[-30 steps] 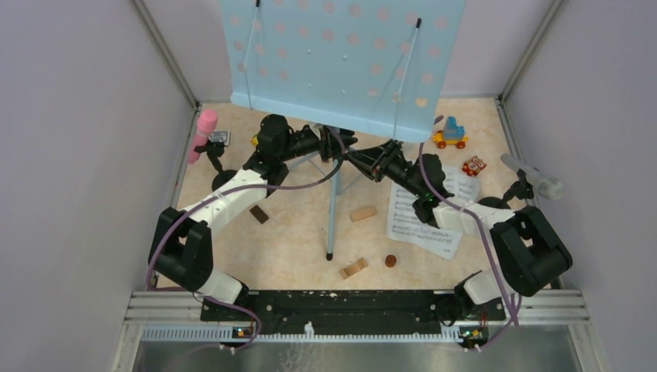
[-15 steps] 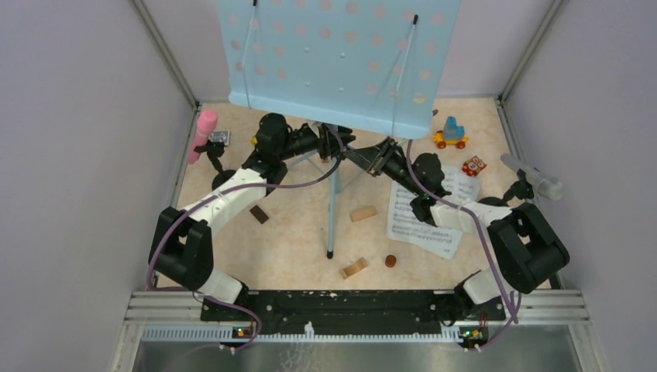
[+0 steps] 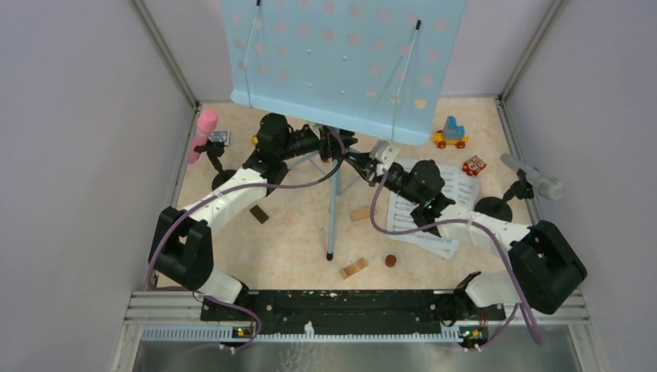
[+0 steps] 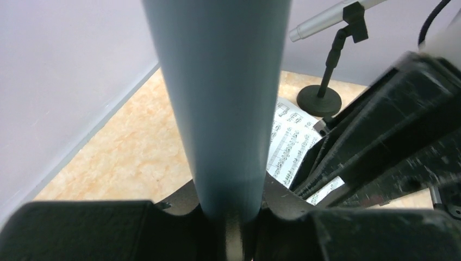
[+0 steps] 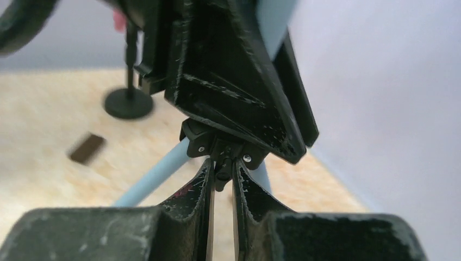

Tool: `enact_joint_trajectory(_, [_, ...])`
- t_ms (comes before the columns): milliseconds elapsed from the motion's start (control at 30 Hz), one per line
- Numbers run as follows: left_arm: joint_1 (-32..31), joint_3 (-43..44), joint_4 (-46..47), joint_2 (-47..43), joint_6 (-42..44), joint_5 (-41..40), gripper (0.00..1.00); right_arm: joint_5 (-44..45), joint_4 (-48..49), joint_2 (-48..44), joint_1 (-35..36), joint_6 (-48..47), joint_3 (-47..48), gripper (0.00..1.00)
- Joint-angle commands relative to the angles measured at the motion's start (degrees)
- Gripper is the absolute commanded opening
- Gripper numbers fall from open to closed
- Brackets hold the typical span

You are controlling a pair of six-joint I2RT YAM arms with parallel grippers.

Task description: Pack up the instrument practice props

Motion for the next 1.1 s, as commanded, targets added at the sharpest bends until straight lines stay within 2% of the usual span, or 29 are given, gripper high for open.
enact_joint_trajectory(0, [-1.1, -0.9, -9.1, 3.6, 1.4, -1.1, 0.0, -7.7, -24.4, -5.3, 8.9, -36.5, 0.3, 0.0])
enact_joint_trajectory(133, [-1.1, -0.7, -9.0, 3.8, 1.4, -0.9, 0.0, 1.9, -41.1, -5.9, 14.5, -57.4, 2.4, 0.0])
enact_joint_trajectory(267, [-1.1, -0.7, -9.2, 4.2, 1.4, -1.1, 0.0, 20.3, -46.8, -4.0, 20.3, -70.8, 1.9, 0.0])
enact_joint_trajectory(367, [-1.1, -0.7, -9.3, 4.4, 1.4, -1.1, 0.0, 32.2, -36.9, -2.6, 22.3, -73.0, -1.8, 0.0])
enact_joint_trajectory(500, [-1.1, -0.6, -9.5, 4.4, 1.4, -1.2, 0.0, 37.3, -23.1, -2.7, 22.8, -73.4, -5.8, 0.03])
enact_joint_trajectory(633, [-1.1, -0.6, -9.7, 4.4, 1.6, -1.6, 0.0, 38.4, -16.7, -4.2, 22.8, -67.4, -5.3, 0.17])
enact_joint_trajectory(767, [-1.1, -0.5, -10.0, 4.7, 2.0, -1.9, 0.02, 37.3, -13.4, -9.2, 22.5, -53.1, -5.4, 0.34])
enact_joint_trajectory(900, [-1.1, -0.4, -10.3, 4.8, 2.0, -1.9, 0.03, 34.9, -5.7, -13.4, 19.1, -34.4, -12.0, 0.38])
enact_joint_trajectory(1000, [-1.1, -0.4, -10.3, 4.9, 1.8, -1.7, 0.03, 39.0, 0.9, -15.2, 15.8, -20.9, -16.5, 0.43])
enact_joint_trajectory(1067, [-1.1, -0.3, -10.3, 5.0, 1.7, -1.5, 0.03, 41.2, 1.9, -16.2, 13.3, -9.4, -16.9, 0.45])
